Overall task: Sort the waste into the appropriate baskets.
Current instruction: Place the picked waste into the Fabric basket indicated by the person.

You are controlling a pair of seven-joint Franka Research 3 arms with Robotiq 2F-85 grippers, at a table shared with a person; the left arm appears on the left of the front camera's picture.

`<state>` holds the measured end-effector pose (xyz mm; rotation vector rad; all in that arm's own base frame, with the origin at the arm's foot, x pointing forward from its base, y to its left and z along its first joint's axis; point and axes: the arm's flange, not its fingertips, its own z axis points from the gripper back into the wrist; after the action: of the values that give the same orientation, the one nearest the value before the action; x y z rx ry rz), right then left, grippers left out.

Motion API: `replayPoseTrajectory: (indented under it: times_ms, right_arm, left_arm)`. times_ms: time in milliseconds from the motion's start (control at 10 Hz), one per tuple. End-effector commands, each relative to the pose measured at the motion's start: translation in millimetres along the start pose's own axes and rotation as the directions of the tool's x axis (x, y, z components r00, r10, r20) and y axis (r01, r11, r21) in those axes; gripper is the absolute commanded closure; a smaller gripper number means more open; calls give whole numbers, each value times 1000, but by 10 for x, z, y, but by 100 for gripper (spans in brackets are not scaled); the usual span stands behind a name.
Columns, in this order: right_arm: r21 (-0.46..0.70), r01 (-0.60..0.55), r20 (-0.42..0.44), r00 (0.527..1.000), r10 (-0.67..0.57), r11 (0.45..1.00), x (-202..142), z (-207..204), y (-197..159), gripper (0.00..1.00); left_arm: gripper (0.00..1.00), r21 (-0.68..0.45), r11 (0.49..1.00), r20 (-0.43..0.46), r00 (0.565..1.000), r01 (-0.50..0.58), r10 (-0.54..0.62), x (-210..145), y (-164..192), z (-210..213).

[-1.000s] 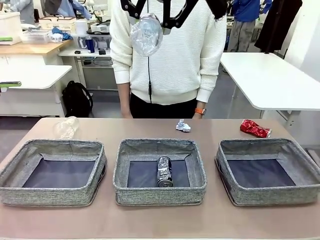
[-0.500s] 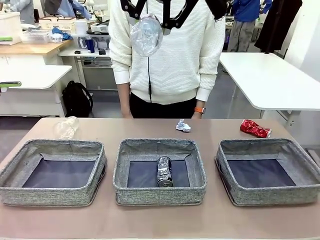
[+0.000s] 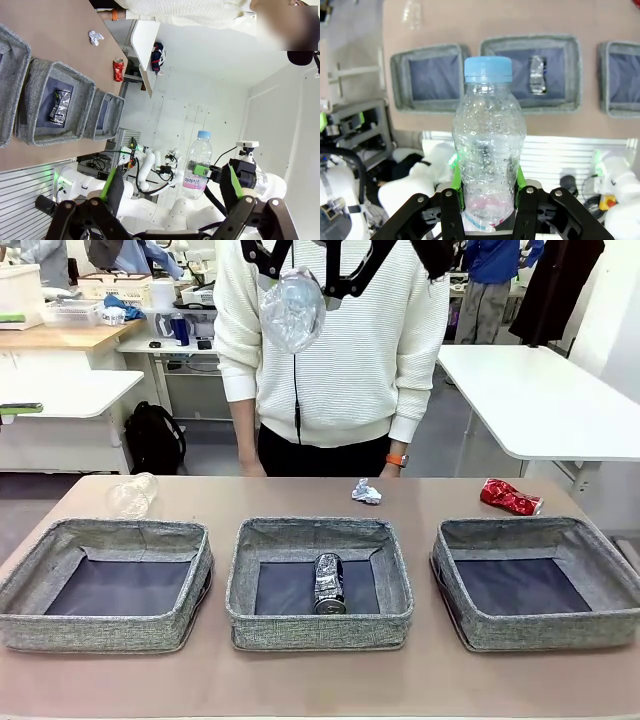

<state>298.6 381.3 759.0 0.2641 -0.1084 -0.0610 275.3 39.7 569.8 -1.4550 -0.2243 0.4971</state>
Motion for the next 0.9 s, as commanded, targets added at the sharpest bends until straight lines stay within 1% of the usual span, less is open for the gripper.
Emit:
replayPoseTrajectory:
  times_ms: [0, 800]
  right_arm:
    - [-4, 3, 3, 1000, -3, 1000, -17, 18, -9, 58]
    - [-4, 3, 3, 1000, -3, 1000, -17, 18, -9, 58]
  left_arm:
    - [0, -17, 1000, -9, 1000, 13, -13, -1, -11, 12]
    - [0, -17, 1000, -9, 1000, 13, -13, -1, -11, 12]
